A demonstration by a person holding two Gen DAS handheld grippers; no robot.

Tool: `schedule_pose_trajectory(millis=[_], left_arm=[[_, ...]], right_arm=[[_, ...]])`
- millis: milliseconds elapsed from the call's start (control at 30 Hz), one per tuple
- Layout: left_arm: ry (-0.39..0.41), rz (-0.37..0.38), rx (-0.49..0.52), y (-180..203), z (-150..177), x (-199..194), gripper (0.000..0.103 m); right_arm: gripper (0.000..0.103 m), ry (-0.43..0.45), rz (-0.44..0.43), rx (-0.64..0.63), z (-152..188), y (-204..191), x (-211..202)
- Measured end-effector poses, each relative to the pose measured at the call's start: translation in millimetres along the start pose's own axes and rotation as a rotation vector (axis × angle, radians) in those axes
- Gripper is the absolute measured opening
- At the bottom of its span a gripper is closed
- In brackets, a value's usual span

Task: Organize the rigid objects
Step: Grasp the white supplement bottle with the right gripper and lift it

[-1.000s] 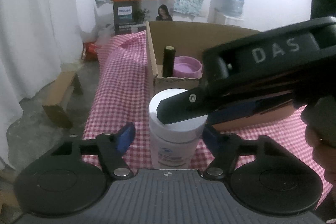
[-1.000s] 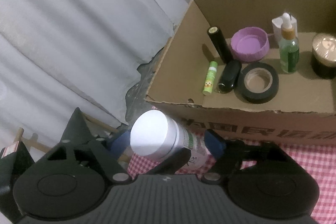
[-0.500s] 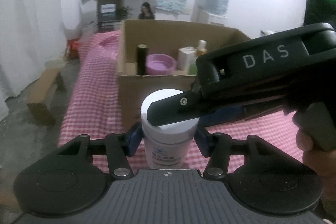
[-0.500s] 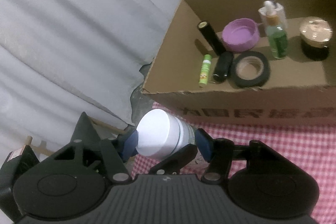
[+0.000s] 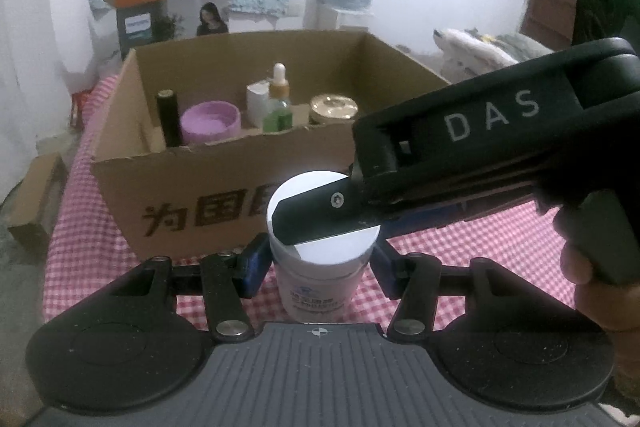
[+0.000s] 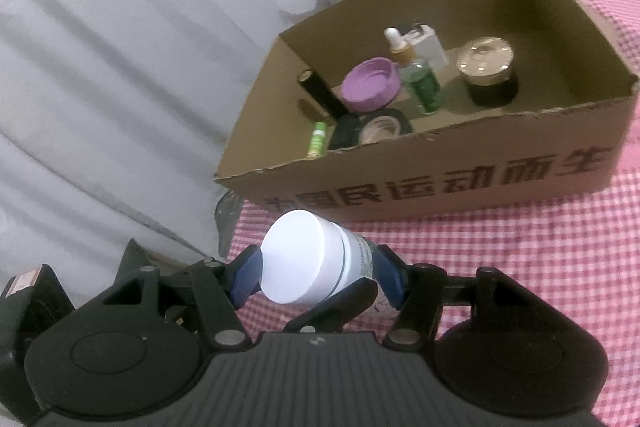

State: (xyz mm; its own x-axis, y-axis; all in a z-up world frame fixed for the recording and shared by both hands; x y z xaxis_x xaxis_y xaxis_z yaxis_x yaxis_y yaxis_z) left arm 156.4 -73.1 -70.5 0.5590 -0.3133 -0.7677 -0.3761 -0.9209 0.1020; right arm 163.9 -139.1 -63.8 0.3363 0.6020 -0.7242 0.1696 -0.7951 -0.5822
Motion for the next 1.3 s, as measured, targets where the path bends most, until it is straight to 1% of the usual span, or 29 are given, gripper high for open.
schedule_pose_trajectory(millis=[133,333,500,833,1300], left_arm=[[-0.001,-0.008,0.012,1,-2,3,0.054],[-0.024,-0.016,0.015,1,-2,11,0.055],[-0.042,-0.022,0.014,1,-2,19,0.054],[-0.056,-0.035,0.004,3,0,16,0.053],[-0.019,-0.059,0.012,10,-3,-4,0.053]], right_arm=[[0.066,0.005,-0.013,0.018,-1,6,1],[0.067,0.01,-0.023,0.019,-2,8,1],[0.07,0.009,-0.029,0.03,-3,10,6],[0.071,0.006,-0.033,0.028,-2,8,7],[0.071,0.038,-0.04,0.001,1,-8,-9]])
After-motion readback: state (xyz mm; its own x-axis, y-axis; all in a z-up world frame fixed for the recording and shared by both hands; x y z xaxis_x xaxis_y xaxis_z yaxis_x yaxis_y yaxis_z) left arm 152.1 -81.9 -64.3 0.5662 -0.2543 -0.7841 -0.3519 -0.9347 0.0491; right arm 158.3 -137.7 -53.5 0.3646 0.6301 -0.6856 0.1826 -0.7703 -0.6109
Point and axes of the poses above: each gripper's, at about its wrist camera, not at the fingertips, and x roughly the way its jaws point, y to its right, z to its underside, the point moved 9 cm from there along x, roughly the way its jaws point, and after that the axes turned 9 degrees about -y, right-handed, at the moved point
